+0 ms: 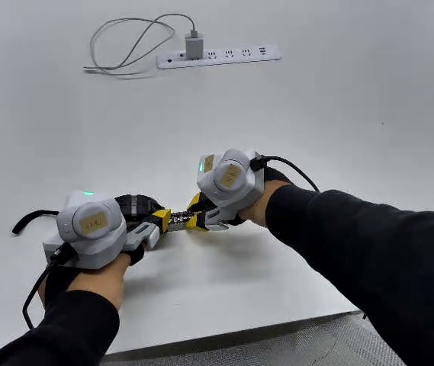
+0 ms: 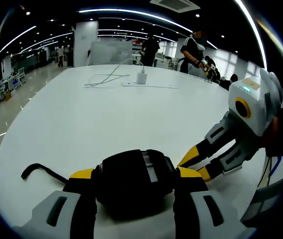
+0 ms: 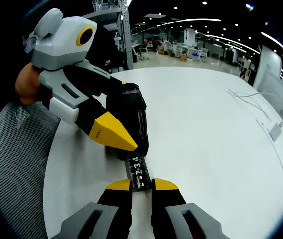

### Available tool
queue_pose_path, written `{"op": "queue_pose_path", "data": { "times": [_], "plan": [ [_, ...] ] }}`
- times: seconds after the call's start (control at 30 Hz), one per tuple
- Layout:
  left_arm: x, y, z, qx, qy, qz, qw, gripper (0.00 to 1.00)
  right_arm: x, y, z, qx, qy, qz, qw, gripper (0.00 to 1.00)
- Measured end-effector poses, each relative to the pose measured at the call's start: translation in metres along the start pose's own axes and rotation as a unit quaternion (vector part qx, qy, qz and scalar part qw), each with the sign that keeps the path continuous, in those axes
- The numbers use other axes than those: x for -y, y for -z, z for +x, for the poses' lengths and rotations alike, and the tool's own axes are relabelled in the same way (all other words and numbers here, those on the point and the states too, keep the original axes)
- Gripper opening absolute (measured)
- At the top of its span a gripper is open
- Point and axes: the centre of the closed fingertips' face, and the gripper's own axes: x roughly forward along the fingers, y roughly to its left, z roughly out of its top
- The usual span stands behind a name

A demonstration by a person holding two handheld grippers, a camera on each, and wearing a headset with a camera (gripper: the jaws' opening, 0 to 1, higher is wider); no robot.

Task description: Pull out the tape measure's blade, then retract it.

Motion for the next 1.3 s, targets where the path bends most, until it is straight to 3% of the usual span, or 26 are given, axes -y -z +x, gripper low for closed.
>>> {"op": "queue_pose_path", "data": {
  "times": [1.3],
  "plan": [
    [0.001, 0.001, -0.002, 0.0, 0.0, -0.003, 1.0, 0.58, -0.004, -0.014, 0.015, 0.005, -0.01, -0.01, 0.9999, 0.1]
  ]
}}
